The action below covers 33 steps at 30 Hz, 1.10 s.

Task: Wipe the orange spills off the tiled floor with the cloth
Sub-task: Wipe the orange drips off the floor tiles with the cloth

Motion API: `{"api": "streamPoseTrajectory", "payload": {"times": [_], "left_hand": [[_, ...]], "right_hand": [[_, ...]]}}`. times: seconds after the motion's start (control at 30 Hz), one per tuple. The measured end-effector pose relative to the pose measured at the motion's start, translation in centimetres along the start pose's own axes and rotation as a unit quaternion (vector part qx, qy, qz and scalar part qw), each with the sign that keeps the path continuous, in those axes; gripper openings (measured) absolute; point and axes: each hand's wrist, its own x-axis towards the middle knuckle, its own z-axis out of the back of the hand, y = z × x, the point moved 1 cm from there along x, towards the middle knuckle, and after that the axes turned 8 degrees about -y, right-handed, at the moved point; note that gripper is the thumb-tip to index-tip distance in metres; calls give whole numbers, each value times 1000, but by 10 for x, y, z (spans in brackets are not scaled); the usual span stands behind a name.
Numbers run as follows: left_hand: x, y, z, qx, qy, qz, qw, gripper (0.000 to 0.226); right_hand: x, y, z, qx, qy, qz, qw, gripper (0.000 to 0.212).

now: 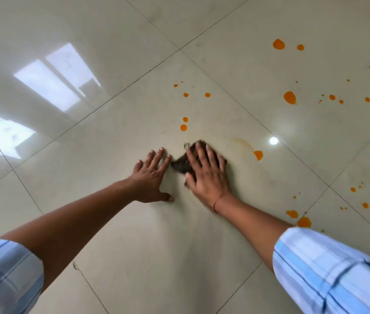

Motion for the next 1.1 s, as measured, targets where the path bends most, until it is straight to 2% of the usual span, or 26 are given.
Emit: {"api": "streamPoseTrajectory", "payload": {"times": [0.1,0.13,0.23,0.27,0.43,0.6,0.67,0.73,0.8,0.87,0.97,1.1], "left_hand": [[-1,-7,12,8,44,12,999,134],[-1,-10,14,15,52,14,998,136],[0,-12,14,40,57,25,997,142],[0,-12,11,47,54,26,997,143],[-5,-16,8,57,56,46,996,140],[6,-31,49,39,149,75,985,126],[14,-25,64,65,112,48,990,115],[28,-5,78,100,30,13,994,100],[52,26,89,120,-35,8,992,89],[82,63,92,111,-82,2,990,88],[94,90,78,76,-135,-40,987,92],[99,100,58,50,-146,-61,986,85]], "right_hand": [[-32,-23,8,0,23,38,999,68],[-20,-30,8,-7,20,22,1000,68],[35,-32,3,-2,-12,-103,995,68],[40,-29,1,-1,-21,-115,993,67],[-34,-13,3,13,10,-39,999,69],[-34,-11,15,-8,83,-43,996,69],[-34,-10,19,-2,92,-48,995,70],[-36,-9,15,5,89,-51,995,69],[-10,-9,7,3,56,-47,997,66],[46,-7,-6,2,9,-92,996,67],[76,-1,-5,2,-27,-147,989,67],[18,6,1,-7,-4,-103,995,68]]}}
